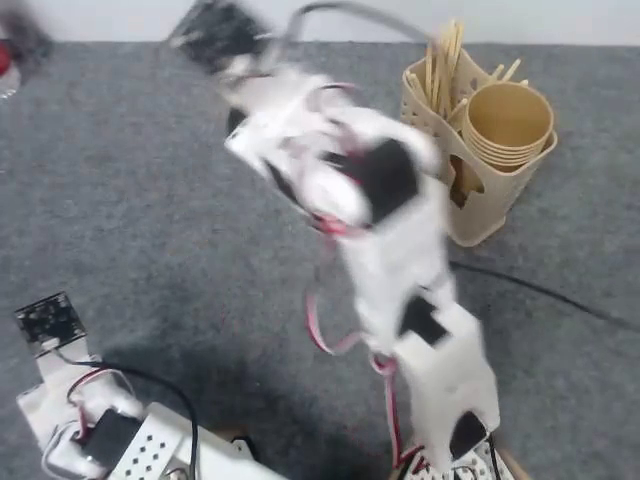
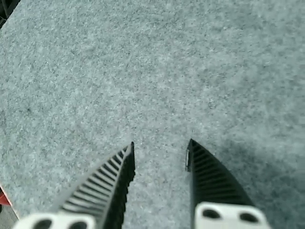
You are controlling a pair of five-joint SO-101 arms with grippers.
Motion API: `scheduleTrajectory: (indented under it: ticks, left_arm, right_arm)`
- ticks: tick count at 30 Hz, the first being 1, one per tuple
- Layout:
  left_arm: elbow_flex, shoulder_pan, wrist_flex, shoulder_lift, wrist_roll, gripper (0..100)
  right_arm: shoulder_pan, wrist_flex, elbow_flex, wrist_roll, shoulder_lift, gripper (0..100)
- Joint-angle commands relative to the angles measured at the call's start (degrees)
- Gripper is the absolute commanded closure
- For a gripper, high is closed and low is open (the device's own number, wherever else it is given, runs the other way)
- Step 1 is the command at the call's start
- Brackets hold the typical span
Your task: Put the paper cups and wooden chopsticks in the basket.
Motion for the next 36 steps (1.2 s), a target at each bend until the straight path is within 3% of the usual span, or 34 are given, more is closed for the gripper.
scheduleTrajectory:
  ticks: [1,9,14,17,22,36]
  left_arm:
    - [-0.40,0.35,-0.79,-1.05,-0.26,83]
    - [-0.40,0.09,-0.79,-1.05,-0.26,83]
    - [-0.40,0.18,-0.09,-1.05,-0.35,83]
    - [-0.40,0.18,-0.09,-1.05,-0.35,83]
    - [-0.40,0.00,-0.09,-1.05,-0.35,83]
    - [-0.40,0.44,-0.18,-1.05,-0.35,83]
  right_arm:
    - [2.33,2.42,8.97,-3.25,-15.96,99.1]
    - [3.91,2.15,44.75,-6.07,-45.14,99.1]
    - [4.26,1.19,53.54,-5.36,-57.19,99.1]
    - [8.48,-4.18,57.32,-1.49,-60.18,99.1]
    - [18.07,-21.32,70.07,-0.18,-60.79,99.1]
    - [27.91,-87.96,110.68,0.09,-60.53,99.1]
